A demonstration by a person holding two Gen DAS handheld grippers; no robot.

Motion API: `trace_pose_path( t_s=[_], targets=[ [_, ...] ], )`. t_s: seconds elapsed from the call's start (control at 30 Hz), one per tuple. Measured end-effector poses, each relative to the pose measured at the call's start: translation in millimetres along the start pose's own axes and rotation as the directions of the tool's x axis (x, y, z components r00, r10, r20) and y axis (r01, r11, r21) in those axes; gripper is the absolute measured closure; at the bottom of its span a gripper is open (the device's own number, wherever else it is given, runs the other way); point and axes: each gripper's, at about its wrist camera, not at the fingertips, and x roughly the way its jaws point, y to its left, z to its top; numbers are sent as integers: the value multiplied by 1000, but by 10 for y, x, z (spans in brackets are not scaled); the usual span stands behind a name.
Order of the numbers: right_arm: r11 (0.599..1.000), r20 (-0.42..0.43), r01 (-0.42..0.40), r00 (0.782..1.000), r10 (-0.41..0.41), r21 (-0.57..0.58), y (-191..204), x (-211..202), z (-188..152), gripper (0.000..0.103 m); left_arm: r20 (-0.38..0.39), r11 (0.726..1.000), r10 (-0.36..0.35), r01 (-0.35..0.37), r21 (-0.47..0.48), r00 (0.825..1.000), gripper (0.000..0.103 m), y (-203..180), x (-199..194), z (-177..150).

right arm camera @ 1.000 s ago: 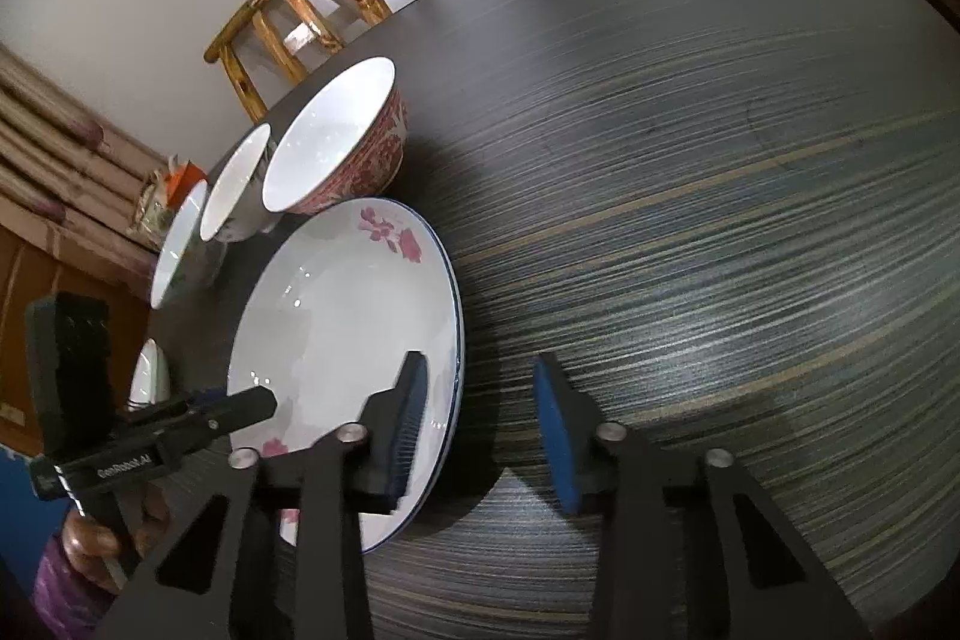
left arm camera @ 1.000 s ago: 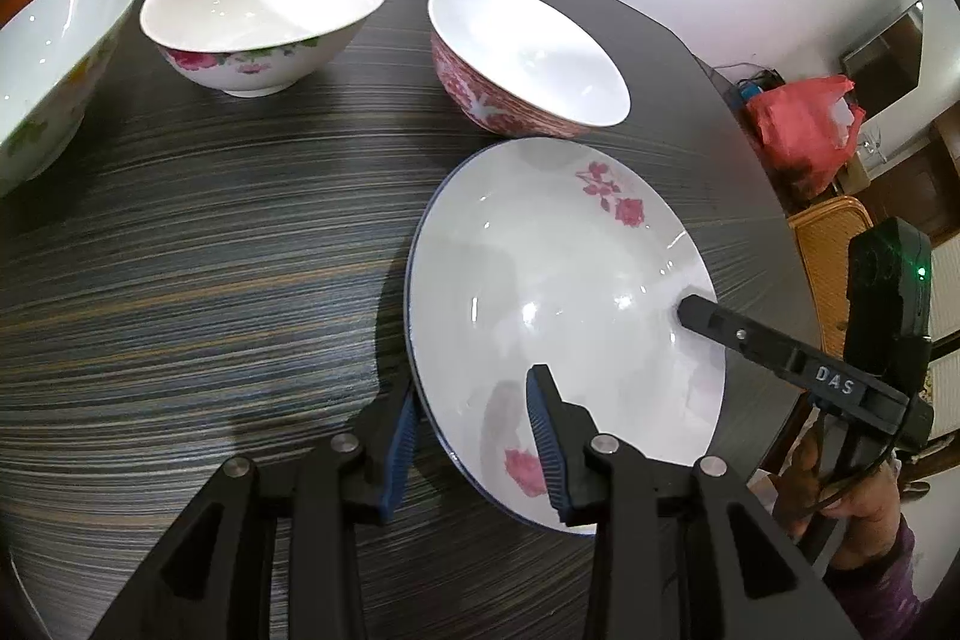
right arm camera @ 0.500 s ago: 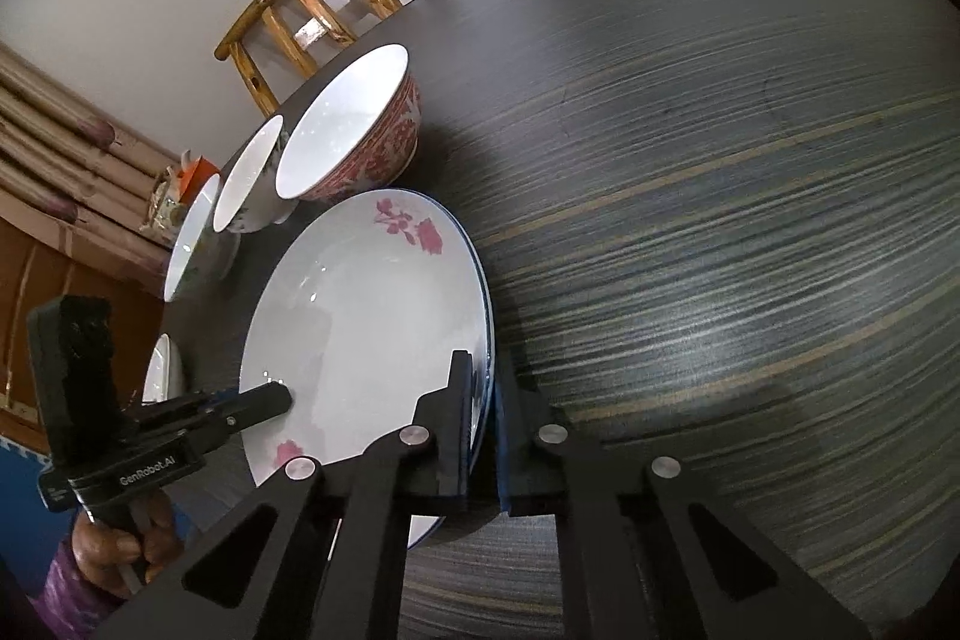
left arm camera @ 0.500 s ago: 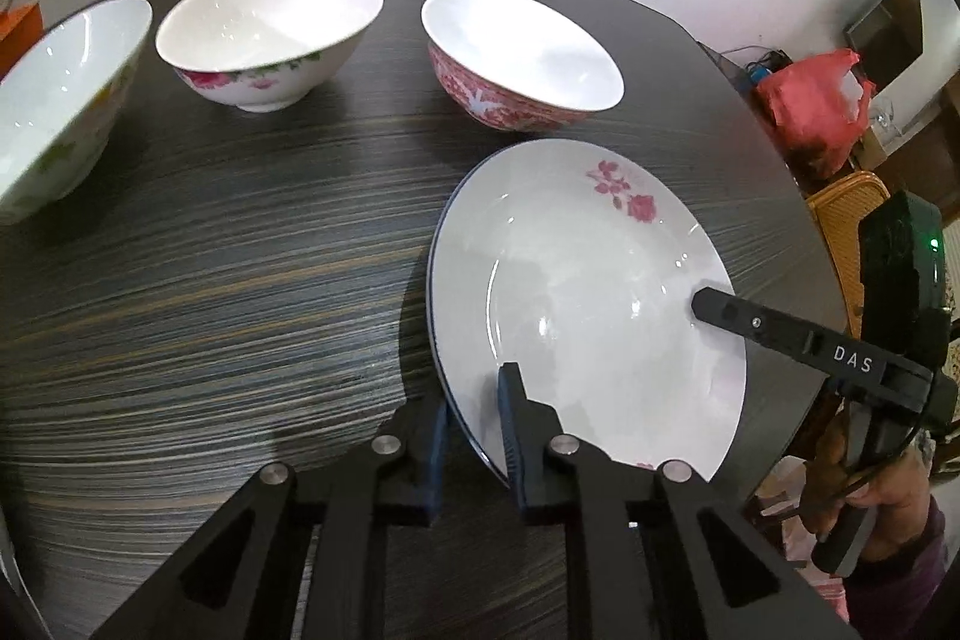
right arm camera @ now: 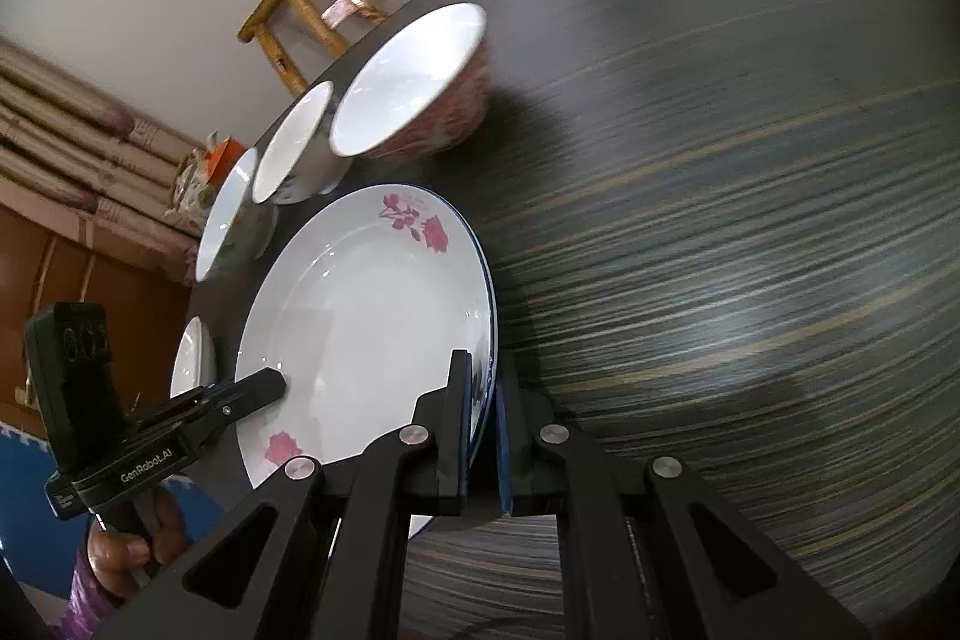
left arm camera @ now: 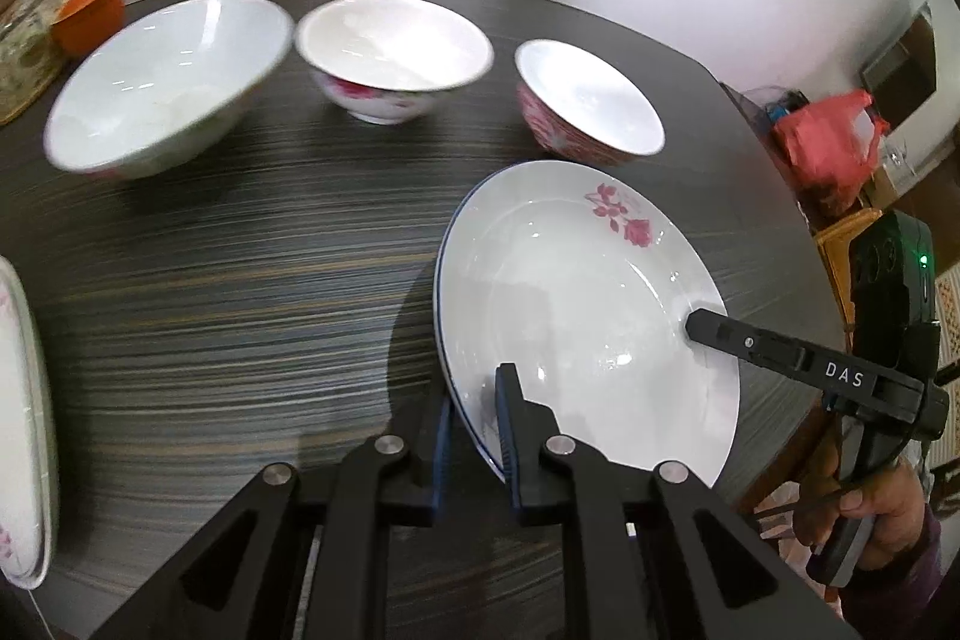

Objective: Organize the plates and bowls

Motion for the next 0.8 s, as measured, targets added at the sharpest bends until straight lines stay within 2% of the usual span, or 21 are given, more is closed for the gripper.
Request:
trace_pose_path(
  t_s=[0.4,0.8],
  targets=[
    [993,-59,-70,996,64,-94,792,307,-5,95,77,990,69,-59,-125,995,90,694,-671,-237],
    [965,-155,-152,981,120,-213,1878,807,-52,94,138,951,172,-128,-283,975,90,1525,-1319,-483]
  ],
)
